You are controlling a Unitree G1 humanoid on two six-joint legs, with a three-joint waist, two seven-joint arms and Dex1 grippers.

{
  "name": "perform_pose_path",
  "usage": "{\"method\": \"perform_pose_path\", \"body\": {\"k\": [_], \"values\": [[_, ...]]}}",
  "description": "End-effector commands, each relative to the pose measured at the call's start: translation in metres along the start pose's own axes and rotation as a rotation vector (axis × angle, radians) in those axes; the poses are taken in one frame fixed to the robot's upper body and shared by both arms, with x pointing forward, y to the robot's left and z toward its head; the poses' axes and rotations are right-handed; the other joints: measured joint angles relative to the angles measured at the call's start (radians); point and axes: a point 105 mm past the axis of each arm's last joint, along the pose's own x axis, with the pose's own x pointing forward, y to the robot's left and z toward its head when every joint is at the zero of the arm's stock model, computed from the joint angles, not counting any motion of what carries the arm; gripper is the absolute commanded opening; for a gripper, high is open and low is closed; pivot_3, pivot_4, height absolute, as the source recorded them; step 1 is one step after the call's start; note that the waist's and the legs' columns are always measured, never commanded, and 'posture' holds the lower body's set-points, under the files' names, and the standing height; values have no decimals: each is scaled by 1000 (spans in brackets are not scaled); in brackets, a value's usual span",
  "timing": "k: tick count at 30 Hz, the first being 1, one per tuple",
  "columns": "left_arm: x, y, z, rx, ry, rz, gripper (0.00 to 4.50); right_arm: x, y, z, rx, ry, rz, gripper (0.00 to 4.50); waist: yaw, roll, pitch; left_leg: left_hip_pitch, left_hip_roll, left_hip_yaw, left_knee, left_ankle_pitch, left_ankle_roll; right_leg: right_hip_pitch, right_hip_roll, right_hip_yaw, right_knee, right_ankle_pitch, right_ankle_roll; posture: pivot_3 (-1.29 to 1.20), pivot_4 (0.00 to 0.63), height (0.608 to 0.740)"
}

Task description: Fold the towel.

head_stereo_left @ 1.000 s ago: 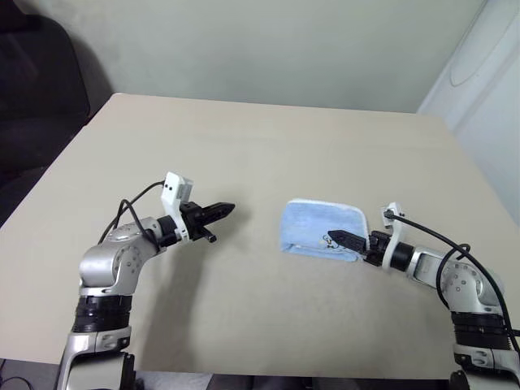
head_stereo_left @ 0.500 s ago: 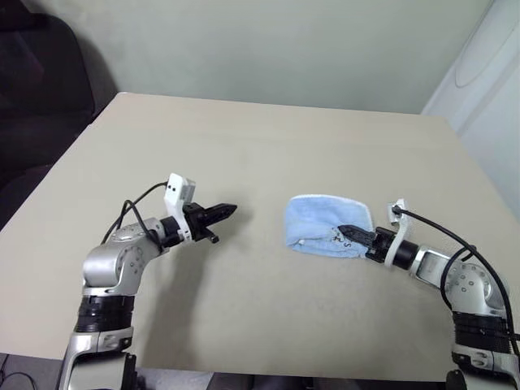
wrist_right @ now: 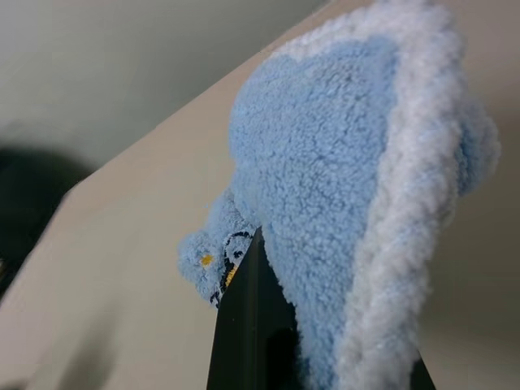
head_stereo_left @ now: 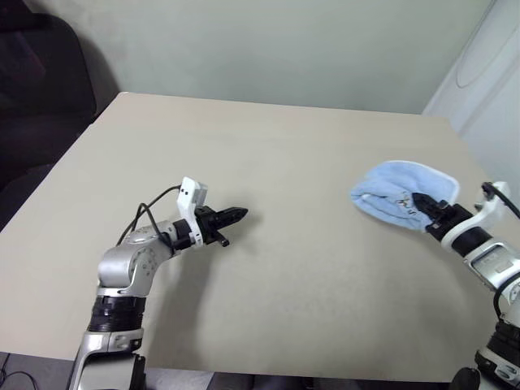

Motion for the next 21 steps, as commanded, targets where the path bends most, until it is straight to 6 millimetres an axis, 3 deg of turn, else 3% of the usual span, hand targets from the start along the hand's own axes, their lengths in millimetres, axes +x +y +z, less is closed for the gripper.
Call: {"method": "perform_pose_path", "body": {"k": [1,8,14,21], "values": [[12,-7,14,39,-39,-51,0,-4,-15,31,72,-175,-134,14,0,0,0,0,0,0,0,0,0,0,0,0,0,0,0,0,150,740],[25,-14,18,50,-54,-94,0,-10,-43,36,222,-281,-292,14,0,0,0,-1,0,0,0,0,3,-1,-1,0,0,0,3,0,150,740],[26,-16,15,46,-55,-100,0,-17,-78,16,292,-242,-492,14,1,1,0,-1,0,0,0,0,5,0,-1,0,0,0,5,0,150,740],[23,-14,13,41,-57,-89,0,-16,-87,-3,232,-146,-573,14,-1,1,0,-1,1,1,0,-1,2,0,-1,0,0,-2,9,0,150,740]]}}
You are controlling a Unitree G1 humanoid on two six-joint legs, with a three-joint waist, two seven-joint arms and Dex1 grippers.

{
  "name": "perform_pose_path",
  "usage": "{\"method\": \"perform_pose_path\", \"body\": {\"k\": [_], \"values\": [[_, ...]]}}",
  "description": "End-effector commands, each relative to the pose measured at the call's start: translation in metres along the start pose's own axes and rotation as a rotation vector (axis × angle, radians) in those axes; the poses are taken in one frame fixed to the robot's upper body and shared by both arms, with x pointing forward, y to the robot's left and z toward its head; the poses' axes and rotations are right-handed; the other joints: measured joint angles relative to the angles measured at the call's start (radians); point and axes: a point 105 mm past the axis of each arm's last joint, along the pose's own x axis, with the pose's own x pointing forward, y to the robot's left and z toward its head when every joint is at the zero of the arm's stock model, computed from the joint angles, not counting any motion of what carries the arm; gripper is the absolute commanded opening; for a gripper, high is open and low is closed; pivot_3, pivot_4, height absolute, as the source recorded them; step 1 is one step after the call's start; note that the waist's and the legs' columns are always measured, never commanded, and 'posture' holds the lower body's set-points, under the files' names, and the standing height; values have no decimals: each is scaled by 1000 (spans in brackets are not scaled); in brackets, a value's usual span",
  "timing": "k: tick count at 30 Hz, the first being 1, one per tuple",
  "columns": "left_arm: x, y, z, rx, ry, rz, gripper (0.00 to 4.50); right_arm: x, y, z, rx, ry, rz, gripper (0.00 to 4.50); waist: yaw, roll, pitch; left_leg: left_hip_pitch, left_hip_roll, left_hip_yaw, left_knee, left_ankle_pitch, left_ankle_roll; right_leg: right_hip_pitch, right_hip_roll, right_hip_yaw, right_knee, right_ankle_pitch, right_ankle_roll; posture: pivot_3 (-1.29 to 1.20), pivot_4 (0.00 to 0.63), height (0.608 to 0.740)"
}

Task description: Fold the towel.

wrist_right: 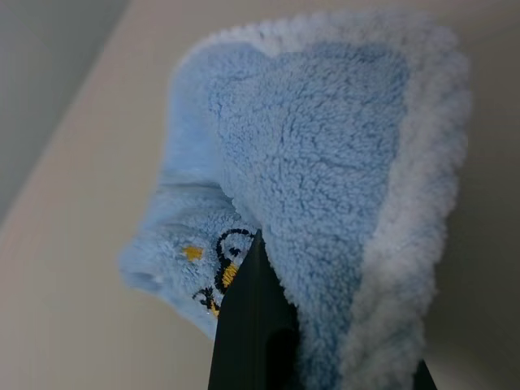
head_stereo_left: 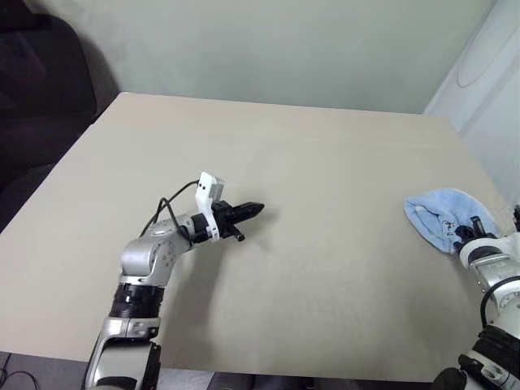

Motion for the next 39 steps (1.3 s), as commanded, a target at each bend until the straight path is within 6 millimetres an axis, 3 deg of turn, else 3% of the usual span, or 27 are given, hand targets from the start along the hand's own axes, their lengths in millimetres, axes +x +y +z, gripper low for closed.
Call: {"method": "perform_pose_path", "body": {"k": [1,6,14,21,23,27,31,34,39], "values": [[0,-5,9,41,-33,-15,0,-2,2,8,-32,-24,-9,14,0,0,0,0,0,0,0,0,0,0,0,0,0,0,0,0,150,740],[1,-4,8,40,-35,-14,0,-5,3,10,-26,-31,18,1557,2,0,0,-1,0,0,0,0,0,0,0,0,0,0,0,0,150,740],[4,-6,5,33,-28,-29,0,-14,-8,13,-45,-86,-26,4468,1,0,0,-1,0,0,0,-1,0,0,0,0,-1,0,0,0,150,740],[5,-6,4,32,-25,-32,0,-29,-16,47,-242,-293,-81,4468,2,1,-1,-1,0,0,0,-2,-1,0,0,0,-1,0,0,0,150,740],[4,-5,4,46,-34,-25,0,-32,-8,59,-340,-366,-66,4468,1,1,-1,-1,0,0,0,-2,-1,0,-1,0,-1,0,0,0,150,740],[0,10,10,73,-75,60,0,-35,31,70,-630,-461,52,4468,-3,3,-1,-1,0,1,0,-2,-1,0,-1,1,-1,-1,3,0,150,740],[-8,28,19,132,-118,171,0,-27,78,42,-879,-366,292,4468,-11,3,-2,-1,2,2,0,-2,-1,0,-1,0,-1,-3,7,0,150,740],[-22,40,16,286,-86,233,0,-19,112,1,-1018,-229,488,4468,-14,3,-2,0,2,2,0,0,1,-1,0,0,-1,-3,7,0,150,740],[-42,63,-1,446,-16,339,0,-10,141,-59,-1076,-81,701,4468,-12,4,-3,1,2,2,0,4,10,-1,0,1,-1,-1,5,0,150,740]]}}
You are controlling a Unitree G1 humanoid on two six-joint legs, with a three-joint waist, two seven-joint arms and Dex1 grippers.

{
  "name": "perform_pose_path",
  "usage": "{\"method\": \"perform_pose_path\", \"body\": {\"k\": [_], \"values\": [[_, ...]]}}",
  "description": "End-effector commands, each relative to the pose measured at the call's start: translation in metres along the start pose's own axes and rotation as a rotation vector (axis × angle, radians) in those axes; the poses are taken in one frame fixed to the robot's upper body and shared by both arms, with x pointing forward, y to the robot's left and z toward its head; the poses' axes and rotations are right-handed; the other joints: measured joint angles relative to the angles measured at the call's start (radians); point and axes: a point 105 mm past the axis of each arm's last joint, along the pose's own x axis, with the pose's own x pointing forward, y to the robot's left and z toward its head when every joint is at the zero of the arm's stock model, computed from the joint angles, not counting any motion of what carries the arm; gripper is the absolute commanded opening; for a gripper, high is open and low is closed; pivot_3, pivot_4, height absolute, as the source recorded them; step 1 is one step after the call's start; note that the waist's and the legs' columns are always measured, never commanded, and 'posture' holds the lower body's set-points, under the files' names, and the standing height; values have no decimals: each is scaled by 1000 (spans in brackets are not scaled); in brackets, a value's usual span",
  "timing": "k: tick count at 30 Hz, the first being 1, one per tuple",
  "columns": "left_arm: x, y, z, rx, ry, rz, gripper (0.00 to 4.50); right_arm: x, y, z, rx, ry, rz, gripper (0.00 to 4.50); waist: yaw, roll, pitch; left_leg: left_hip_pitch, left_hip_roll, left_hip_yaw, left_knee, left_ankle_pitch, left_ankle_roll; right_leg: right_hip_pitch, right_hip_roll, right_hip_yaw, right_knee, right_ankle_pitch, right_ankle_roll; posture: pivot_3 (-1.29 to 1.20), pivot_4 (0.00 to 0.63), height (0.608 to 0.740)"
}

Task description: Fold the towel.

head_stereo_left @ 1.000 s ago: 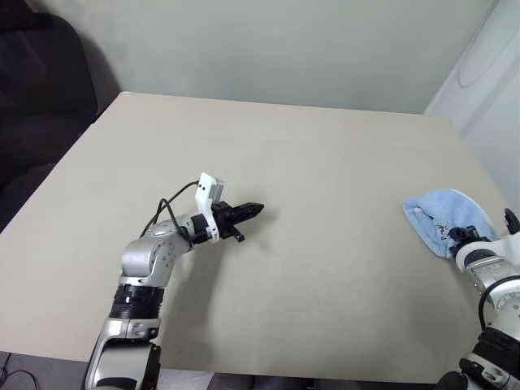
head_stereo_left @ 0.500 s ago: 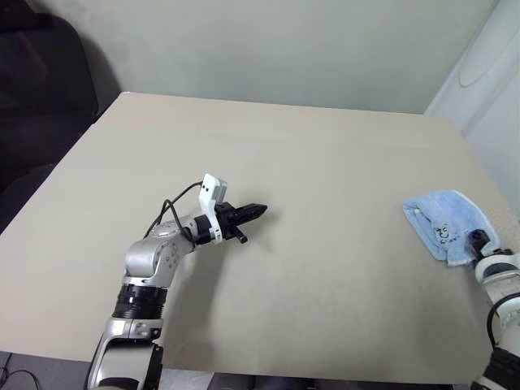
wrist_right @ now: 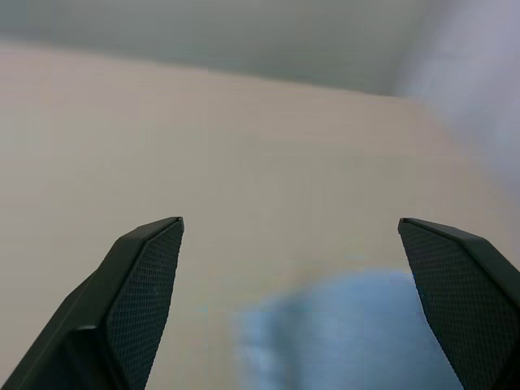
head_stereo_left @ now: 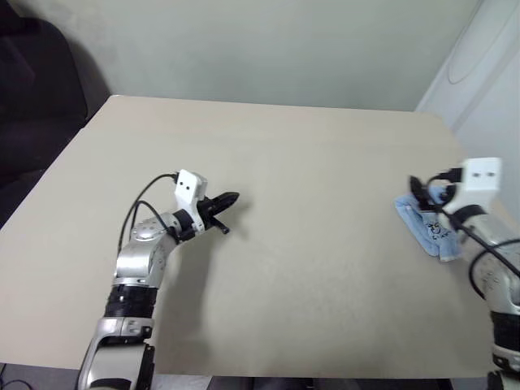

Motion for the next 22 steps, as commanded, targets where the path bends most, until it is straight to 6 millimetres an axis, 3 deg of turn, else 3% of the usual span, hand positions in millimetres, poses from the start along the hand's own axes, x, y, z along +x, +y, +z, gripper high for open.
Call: {"method": "perform_pose_path", "body": {"k": [1,5,8,10,14,22], "values": [[-7,9,-6,123,1,45,0,13,28,-4,-6,-14,126,4468,7,0,0,0,0,0,0,0,0,0,0,0,0,3,-5,0,150,740],[-8,18,-7,65,-58,113,0,21,47,-26,-6,13,183,4468,28,0,0,-3,-1,-2,1,1,3,-1,-1,-1,-1,4,-6,0,150,740],[-9,24,-5,61,-75,119,0,24,56,-25,5,-9,201,4468,29,0,0,-6,-2,-1,2,1,1,-3,-2,-1,-1,6,-10,0,150,740],[-9,28,0,64,-86,126,0,23,53,-25,16,-17,191,4468,28,0,0,-8,-2,-1,2,-3,-10,-5,-2,-2,0,8,-13,0,150,740],[-8,35,13,59,-117,138,0,22,45,-21,32,-32,150,4468,28,0,0,-8,-1,-1,2,-2,-12,-6,-2,-3,0,9,-15,0,150,740],[-9,23,9,14,-143,112,0,6,34,-28,88,-47,105,4468,24,-1,-1,-8,-1,-2,1,-1,-9,-6,-1,-3,-1,9,-15,0,150,740]]}}
